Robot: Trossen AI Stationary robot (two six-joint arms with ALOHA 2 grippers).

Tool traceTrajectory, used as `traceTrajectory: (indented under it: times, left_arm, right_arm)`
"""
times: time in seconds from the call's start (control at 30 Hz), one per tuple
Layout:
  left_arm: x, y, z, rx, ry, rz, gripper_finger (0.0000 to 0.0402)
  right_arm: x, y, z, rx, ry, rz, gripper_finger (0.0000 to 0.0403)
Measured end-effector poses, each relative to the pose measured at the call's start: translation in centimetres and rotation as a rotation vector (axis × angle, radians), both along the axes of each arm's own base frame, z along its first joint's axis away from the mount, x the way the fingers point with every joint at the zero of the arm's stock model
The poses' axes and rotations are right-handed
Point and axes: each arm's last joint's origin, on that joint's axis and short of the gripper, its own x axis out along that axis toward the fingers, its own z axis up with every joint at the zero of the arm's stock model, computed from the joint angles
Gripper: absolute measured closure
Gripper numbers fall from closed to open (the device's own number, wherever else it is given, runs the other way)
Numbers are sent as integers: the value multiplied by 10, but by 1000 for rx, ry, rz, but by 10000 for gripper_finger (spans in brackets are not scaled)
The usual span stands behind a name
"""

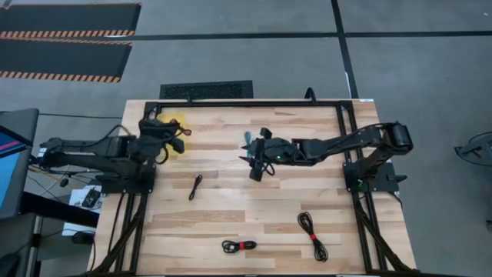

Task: Pick and place USB-C Cables
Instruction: Put the pink USB cable into the yellow bin

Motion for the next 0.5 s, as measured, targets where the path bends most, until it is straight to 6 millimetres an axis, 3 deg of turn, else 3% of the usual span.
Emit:
traceTrajectory:
  times: [0.2, 0.5]
  left_arm:
    - [10, 25, 11, -183, 173, 115, 401]
    - [22, 88, 12, -432, 381, 170, 401]
  right_arm:
    - [-14, 3, -28, 45, -12, -3, 221]
    - [-15, 1, -30, 41, -5, -8, 222]
